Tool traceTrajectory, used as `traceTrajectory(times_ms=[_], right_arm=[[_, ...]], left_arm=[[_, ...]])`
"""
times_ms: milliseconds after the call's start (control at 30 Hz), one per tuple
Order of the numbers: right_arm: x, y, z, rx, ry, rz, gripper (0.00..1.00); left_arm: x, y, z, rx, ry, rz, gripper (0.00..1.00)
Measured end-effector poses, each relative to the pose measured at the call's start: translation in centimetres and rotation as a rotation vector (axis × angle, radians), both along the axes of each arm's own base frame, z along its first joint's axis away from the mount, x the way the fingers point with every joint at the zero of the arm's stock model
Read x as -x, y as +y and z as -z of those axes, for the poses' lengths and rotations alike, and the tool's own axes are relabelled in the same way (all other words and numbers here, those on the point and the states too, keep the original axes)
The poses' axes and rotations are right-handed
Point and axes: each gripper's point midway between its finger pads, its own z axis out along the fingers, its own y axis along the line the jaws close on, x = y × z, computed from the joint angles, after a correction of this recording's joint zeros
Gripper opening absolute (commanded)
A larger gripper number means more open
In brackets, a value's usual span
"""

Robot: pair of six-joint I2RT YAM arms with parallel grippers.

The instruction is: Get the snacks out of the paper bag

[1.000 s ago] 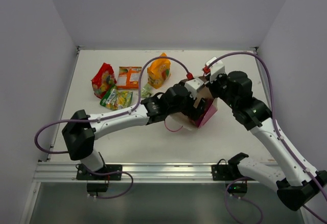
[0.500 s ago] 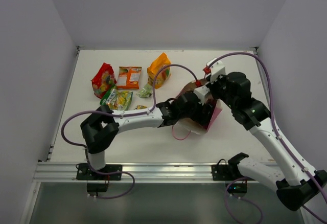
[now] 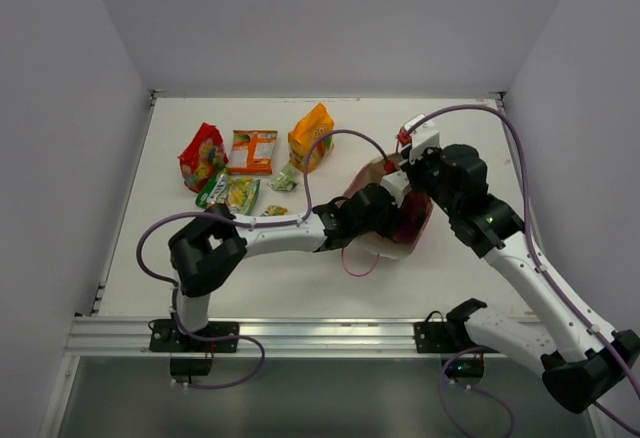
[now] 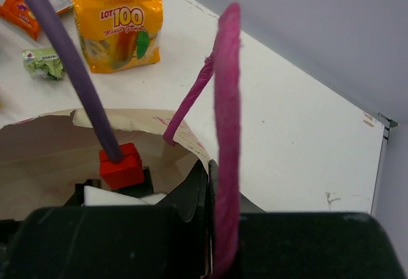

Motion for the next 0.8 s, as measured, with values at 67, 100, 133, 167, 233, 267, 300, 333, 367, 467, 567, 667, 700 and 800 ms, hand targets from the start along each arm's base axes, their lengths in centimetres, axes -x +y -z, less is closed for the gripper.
traceTrajectory(times_ms=[67, 100, 133, 167, 233, 267, 300, 333, 367, 467, 567, 667, 700, 800], right_arm=[[-0.3, -0.1, -0.1, -0.003, -0.014, 0.012, 0.00], [-0.4, -0.2, -0.3, -0.005, -0.022, 0.020, 0.00], [-0.5, -0.4, -0.4, -0.004, -0.030, 0.032, 0.00], [-0.6, -0.5, -0.4, -0.001, -0.031, 0.041, 0.00], [-0.7, -0.8, -0.1, 0.008, -0.028, 0.060, 0.00], [-0.7, -1.0, 0.1, 0.012, -0.025, 0.066, 0.00], [-0.8, -1.1, 0.3, 0.018, -0.022, 0.075, 0.00], [-0.8, -1.3, 0.5, 0.022, -0.020, 0.083, 0.00], [-0.9, -1.4, 0.6, 0.028, -0.017, 0.092, 0.00], [-1.3, -1.7, 0.5, 0.029, -0.030, 0.119, 0.00], [-1.7, -2.2, 1.1, 0.051, -0.020, 0.153, 0.00], [-2.1, -2.6, 1.7, 0.075, -0.010, 0.182, 0.00], [-2.2, -2.7, 1.8, 0.078, -0.008, 0.187, 0.00], [-2.3, -3.1, 2.0, 0.088, -0.004, 0.209, 0.00]], left_arm=[[0.1, 0.6, -0.2, -0.018, -0.020, 0.001, 0.00], [0.2, 0.9, -0.4, -0.026, -0.032, 0.004, 0.00], [0.3, 1.4, -0.7, -0.036, -0.042, 0.004, 0.00], [0.4, 1.9, -1.2, -0.042, -0.056, 0.004, 0.00], [0.6, 2.8, -2.8, -0.041, -0.082, 0.008, 0.00], [0.8, 3.2, -3.8, -0.033, -0.099, 0.012, 0.00], [0.8, 3.5, -5.0, -0.019, -0.114, 0.013, 0.00], [0.9, 3.7, -6.2, -0.003, -0.134, 0.016, 0.00], [1.0, 3.9, -7.5, 0.016, -0.152, 0.019, 0.00], [1.3, 4.6, -9.7, 0.041, -0.183, 0.026, 0.00], [1.6, 5.1, -12.1, 0.080, -0.213, 0.028, 0.00], [1.8, 5.7, -14.1, 0.112, -0.244, 0.026, 0.00], [1.8, 6.0, -14.6, 0.116, -0.253, 0.022, 0.00], [1.7, 7.1, -16.0, 0.126, -0.281, -0.005, 0.00]])
